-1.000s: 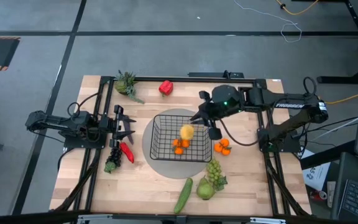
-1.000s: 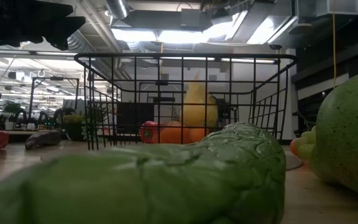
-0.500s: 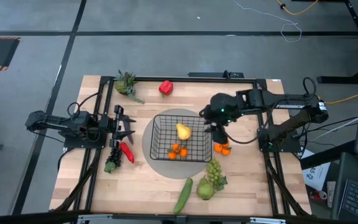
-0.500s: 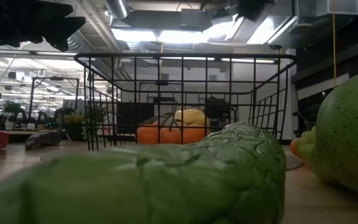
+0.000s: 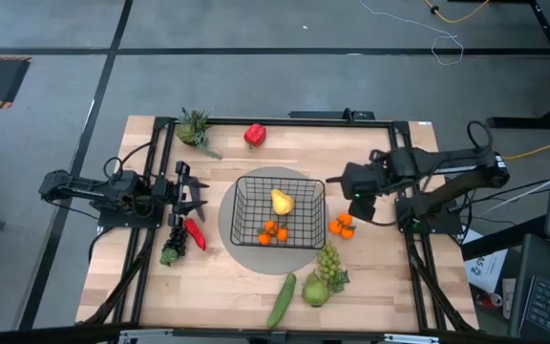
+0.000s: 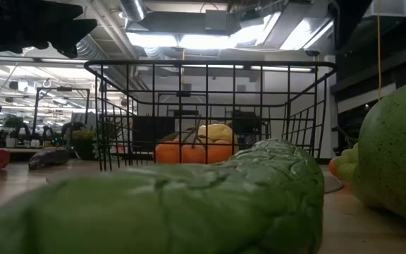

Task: Build produce basket
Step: Put the tangerine into the black wire basket

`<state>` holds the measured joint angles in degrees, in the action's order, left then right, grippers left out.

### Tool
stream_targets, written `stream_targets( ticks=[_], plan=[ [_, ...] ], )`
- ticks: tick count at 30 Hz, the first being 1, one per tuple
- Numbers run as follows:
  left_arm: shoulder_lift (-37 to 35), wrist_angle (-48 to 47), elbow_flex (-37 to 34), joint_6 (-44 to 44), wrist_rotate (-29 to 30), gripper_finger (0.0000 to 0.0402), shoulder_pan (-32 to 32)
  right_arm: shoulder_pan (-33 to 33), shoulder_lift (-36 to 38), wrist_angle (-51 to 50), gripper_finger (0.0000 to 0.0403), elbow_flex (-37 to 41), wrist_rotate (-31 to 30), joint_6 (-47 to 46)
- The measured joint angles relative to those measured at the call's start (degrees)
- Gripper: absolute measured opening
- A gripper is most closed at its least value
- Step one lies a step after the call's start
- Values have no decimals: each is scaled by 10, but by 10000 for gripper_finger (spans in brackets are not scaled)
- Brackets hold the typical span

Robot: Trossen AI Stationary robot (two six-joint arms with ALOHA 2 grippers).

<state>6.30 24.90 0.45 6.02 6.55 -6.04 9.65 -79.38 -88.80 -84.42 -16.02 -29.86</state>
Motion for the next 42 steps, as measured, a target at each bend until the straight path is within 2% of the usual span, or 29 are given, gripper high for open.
stream_targets(
  ticks=[4,9,13,16,21,24,31,42],
  plan=[
    [0,0,0,-5,0,197,0,30,52,20,161,51,2,-22],
    [0,0,0,-14,0,197,0,52,136,89,161,165,-29,-136],
    [0,0,0,-14,0,197,0,67,190,242,161,286,-24,-191],
    [0,0,0,-14,0,197,0,72,205,387,161,380,-20,-198],
    [0,0,0,-14,0,197,0,72,202,611,161,513,-3,-170],
    [0,0,0,-14,0,197,0,75,199,703,161,565,11,-133],
    [0,0,0,-14,0,197,0,86,199,714,161,606,1,-121],
    [0,0,0,-10,1,197,0,96,199,736,161,642,-24,-162]
  ],
)
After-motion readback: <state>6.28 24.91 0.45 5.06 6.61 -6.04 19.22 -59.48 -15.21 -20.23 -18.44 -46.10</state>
